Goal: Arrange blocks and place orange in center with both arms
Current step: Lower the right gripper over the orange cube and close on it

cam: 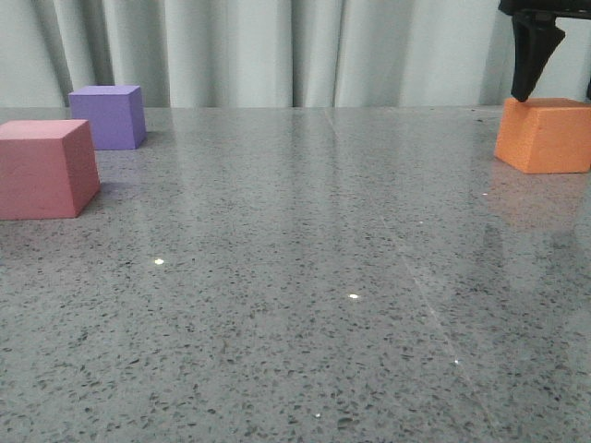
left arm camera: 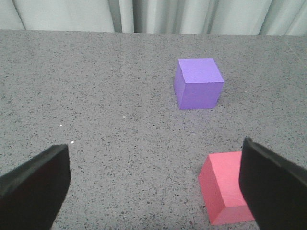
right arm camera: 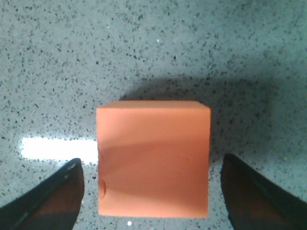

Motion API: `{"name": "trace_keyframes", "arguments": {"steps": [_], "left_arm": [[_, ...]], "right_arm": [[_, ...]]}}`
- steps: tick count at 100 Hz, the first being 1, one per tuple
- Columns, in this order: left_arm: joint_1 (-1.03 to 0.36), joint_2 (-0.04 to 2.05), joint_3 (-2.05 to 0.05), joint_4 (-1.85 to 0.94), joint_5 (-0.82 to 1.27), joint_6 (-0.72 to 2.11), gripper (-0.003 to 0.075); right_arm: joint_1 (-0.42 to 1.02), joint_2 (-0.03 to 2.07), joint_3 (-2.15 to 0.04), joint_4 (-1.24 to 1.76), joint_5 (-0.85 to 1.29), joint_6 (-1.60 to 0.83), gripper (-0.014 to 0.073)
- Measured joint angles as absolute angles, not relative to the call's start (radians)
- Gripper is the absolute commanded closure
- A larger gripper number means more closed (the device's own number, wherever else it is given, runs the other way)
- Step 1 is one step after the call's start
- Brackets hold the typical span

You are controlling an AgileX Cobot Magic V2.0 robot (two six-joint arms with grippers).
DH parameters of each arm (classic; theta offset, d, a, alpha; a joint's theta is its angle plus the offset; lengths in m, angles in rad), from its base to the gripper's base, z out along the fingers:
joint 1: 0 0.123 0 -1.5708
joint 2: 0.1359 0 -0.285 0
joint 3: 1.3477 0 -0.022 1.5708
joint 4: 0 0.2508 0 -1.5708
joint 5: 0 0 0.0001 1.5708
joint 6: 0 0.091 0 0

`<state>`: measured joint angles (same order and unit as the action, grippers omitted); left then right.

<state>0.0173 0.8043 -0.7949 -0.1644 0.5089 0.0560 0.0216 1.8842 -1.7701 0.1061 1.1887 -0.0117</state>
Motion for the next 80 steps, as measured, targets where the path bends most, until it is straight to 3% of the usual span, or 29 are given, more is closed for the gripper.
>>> {"name": "trace_keyframes", "arguments": {"steps": [58,65,80], "left_arm": [[0.017,0.804,-0.795,-0.164,0.509,0.056,0.004],[0.017,0.804,-0.795,-0.164,0.509,0.056,0.004],[0.017,0.804,-0.795,-0.164,0.509,0.056,0.004]], "right_arm": [[0.022,1.956,-1.77,0.106,1.175,-0.014,0.0023],[0.022,1.958,-1.77,0.106,1.175,-0.014,0.0085],[0.022,1.958,-1.77,0.108,1.174,-0.014,0.032]]}}
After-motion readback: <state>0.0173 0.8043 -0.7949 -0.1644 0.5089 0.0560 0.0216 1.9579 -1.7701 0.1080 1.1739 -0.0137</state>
